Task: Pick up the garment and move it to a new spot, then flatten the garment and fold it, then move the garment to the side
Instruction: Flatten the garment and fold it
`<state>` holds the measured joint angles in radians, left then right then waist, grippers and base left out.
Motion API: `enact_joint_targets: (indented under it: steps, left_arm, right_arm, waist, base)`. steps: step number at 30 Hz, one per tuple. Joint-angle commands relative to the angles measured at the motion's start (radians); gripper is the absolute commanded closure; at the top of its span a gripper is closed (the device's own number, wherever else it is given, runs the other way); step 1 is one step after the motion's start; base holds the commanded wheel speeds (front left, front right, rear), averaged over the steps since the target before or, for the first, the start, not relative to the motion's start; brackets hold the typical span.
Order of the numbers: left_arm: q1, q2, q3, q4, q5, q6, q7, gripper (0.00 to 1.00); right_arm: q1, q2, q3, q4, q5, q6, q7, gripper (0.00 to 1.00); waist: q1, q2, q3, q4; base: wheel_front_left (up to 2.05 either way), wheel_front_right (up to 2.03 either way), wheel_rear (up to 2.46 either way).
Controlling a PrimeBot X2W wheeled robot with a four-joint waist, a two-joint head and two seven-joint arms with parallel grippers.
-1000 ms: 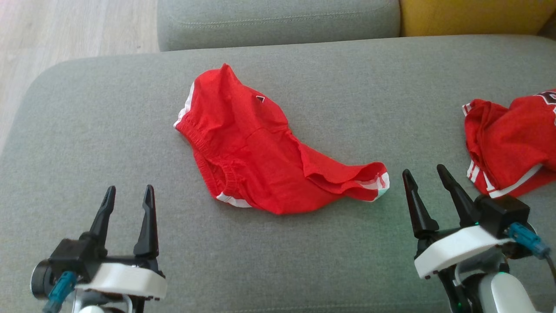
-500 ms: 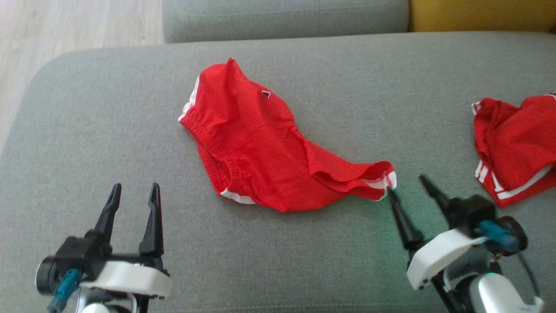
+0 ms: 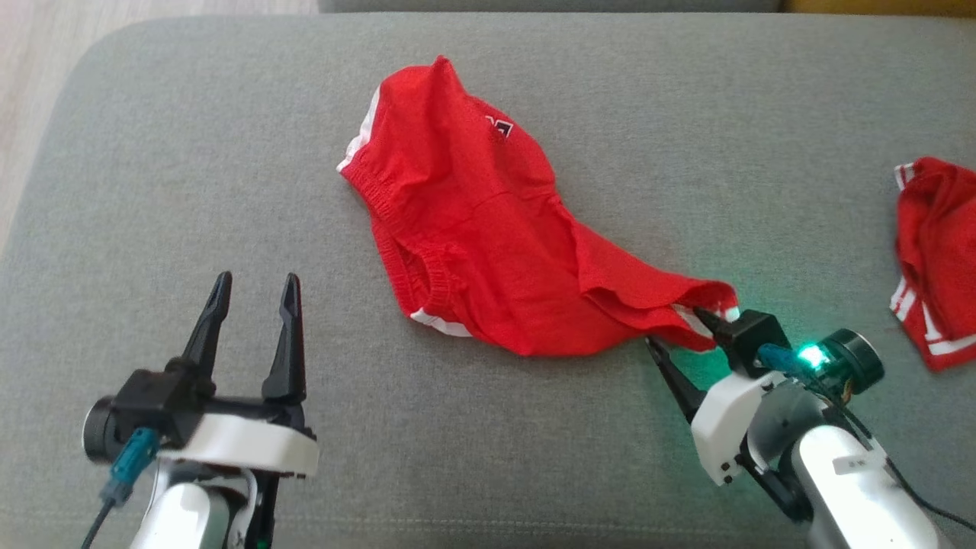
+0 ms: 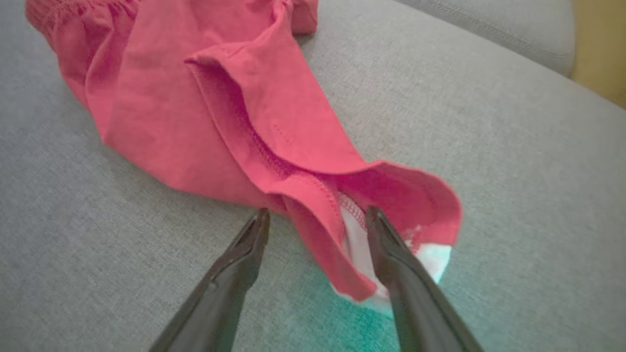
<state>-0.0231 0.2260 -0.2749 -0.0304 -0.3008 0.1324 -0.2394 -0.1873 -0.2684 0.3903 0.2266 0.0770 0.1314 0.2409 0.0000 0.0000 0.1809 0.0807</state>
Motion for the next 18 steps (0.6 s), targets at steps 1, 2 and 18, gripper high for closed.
enact_joint_targets:
  steps: [1, 2, 18]
  left_arm:
    - [-0.055, 0.008, 0.038, -0.025, 0.005, -0.003, -0.011, 0.00]
    - [-0.057, 0.006, 0.038, -0.022, 0.005, -0.004, -0.013, 0.00]
    - [-0.085, -0.006, 0.044, -0.012, 0.016, -0.016, -0.021, 0.00]
  right_arm:
    - [-0.031, -0.013, 0.025, -0.014, 0.009, -0.001, 0.002, 0.61]
    - [-0.038, -0.013, 0.027, -0.009, 0.019, -0.001, -0.005, 1.00]
    - [-0.113, 0.111, -0.224, -0.120, 0.161, -0.001, -0.091, 1.00]
  waist:
    - [0.0000, 0.0000, 0.005, 0.007]
    - [0.0000, 0.0000, 0.007, 0.008]
    - [0.0000, 0.0000, 0.030, -0.012]
  base:
    - [0.00, 0.00, 0.00]
    - [0.00, 0.00, 0.00]
    - [0.00, 0.00, 0.00]
